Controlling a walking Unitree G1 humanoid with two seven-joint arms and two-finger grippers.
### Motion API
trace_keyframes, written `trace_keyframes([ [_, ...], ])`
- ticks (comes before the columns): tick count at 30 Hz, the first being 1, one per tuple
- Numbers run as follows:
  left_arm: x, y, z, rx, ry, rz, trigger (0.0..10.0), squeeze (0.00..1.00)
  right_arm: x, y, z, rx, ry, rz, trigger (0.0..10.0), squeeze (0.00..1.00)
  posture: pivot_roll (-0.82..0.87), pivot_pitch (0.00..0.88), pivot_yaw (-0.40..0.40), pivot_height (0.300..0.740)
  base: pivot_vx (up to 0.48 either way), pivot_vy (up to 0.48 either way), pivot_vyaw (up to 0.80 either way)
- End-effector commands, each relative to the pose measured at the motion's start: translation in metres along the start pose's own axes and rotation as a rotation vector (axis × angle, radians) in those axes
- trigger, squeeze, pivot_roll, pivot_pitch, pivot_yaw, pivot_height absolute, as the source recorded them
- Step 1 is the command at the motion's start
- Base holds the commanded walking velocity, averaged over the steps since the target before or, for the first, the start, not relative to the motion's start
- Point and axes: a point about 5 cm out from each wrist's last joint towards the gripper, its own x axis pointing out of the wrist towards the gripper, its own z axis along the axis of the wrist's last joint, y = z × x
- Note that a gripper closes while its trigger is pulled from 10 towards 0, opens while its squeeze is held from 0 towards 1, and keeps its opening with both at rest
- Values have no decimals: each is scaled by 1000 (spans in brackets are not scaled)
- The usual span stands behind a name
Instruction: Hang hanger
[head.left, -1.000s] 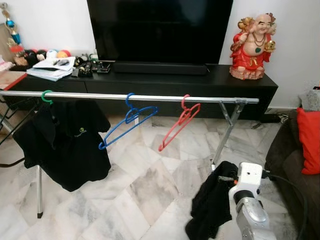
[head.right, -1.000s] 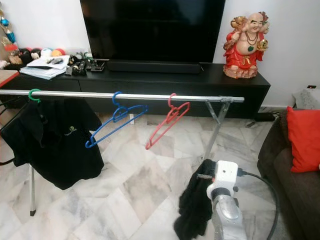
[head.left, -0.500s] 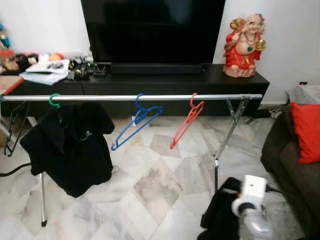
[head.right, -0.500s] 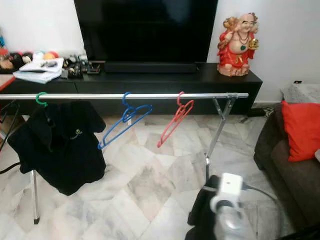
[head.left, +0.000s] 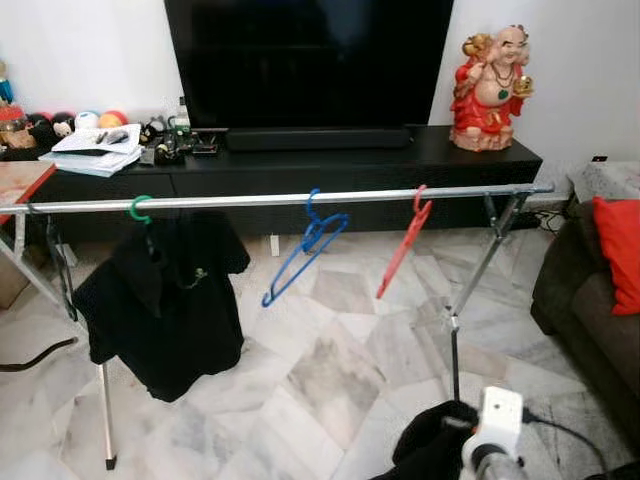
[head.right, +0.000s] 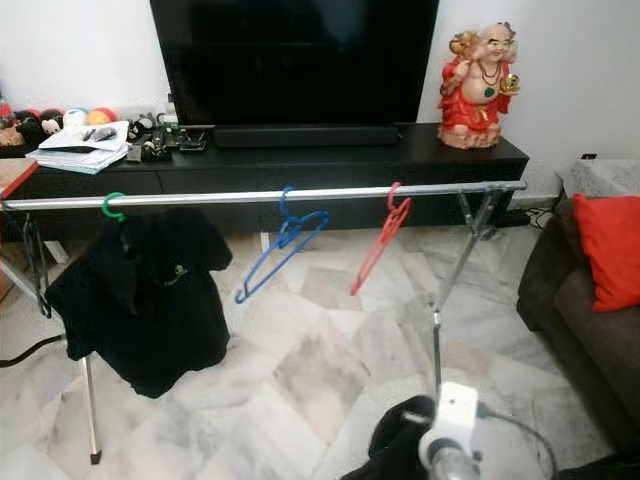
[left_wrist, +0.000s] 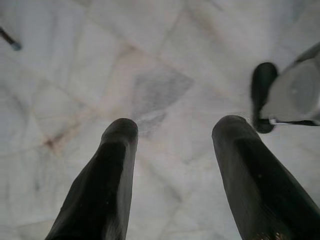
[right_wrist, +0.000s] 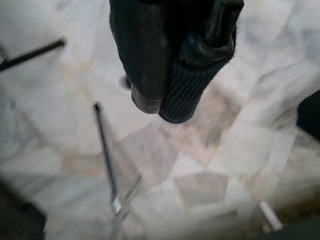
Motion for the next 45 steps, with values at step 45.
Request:
trace_keyframes([
  [45,-21,34,169,-80,-759,107,10000,0,-27,-18,-67,16,248,-71,10000,0,169,0,19,740,0,6,-501],
])
